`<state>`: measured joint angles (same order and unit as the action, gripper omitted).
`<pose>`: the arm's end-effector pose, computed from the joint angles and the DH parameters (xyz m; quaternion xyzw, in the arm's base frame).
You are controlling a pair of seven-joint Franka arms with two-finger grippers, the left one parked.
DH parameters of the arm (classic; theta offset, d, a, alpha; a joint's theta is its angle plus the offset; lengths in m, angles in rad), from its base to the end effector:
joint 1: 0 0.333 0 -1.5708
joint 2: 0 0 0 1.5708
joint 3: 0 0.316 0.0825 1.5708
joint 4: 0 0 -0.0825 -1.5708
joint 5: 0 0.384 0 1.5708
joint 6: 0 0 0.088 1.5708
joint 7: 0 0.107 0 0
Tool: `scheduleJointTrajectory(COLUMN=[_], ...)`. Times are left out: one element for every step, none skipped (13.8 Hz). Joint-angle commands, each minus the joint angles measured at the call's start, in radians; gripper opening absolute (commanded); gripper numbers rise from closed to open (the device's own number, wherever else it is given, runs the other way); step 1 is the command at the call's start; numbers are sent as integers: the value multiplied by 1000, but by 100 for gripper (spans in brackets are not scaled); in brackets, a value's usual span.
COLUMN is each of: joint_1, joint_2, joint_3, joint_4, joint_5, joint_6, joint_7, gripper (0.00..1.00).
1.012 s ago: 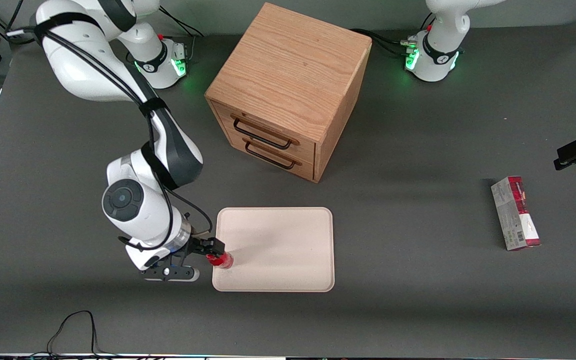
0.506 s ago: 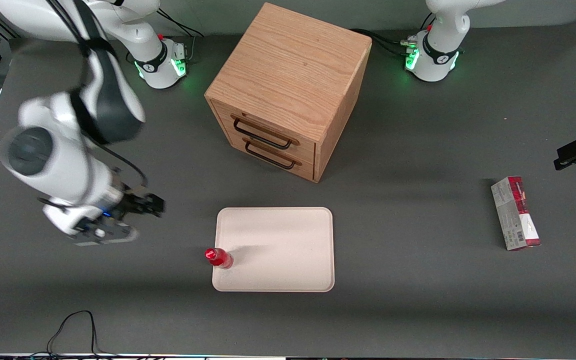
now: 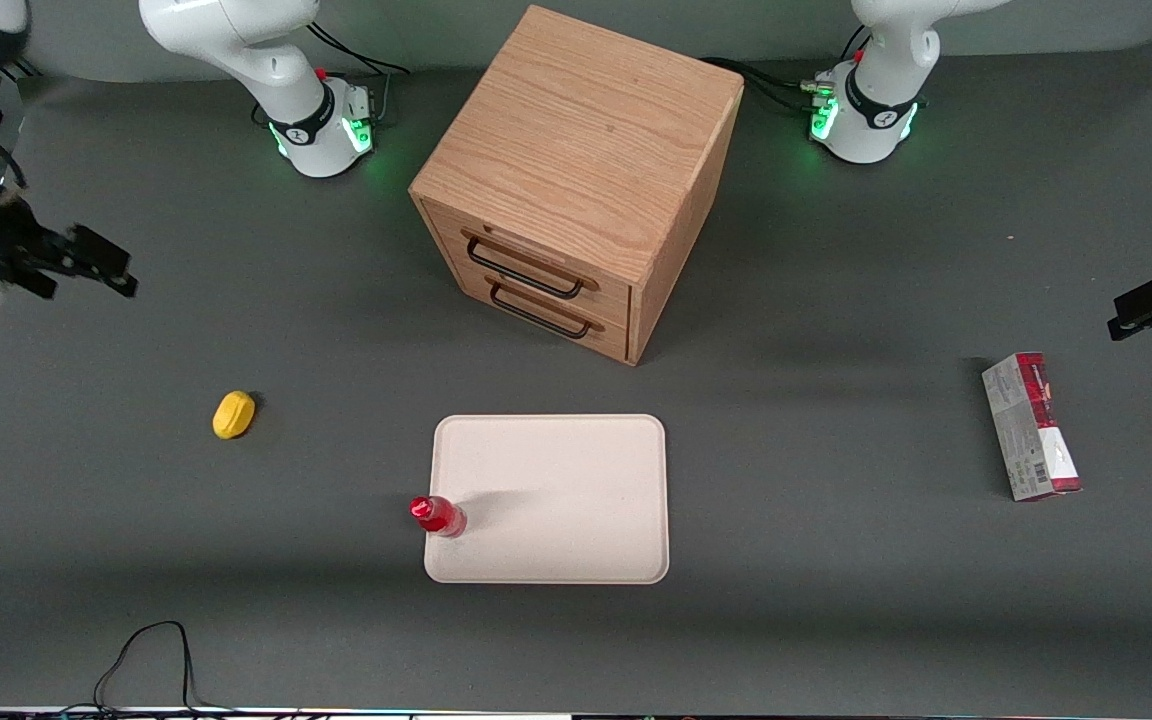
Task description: Place coke bottle on tray
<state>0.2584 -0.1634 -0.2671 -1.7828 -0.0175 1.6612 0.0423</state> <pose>0.5115 -0.0166 0.6155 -0.9995 0.0235 -0.0178 0.0131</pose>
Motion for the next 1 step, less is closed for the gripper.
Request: scheduleJointTrajectory(joint_1=[27], joint_2=[-28], joint_3=[-21], joint_4=[-40], joint_5=[14], joint_6=[-1], joint_7=[-13], gripper=[100])
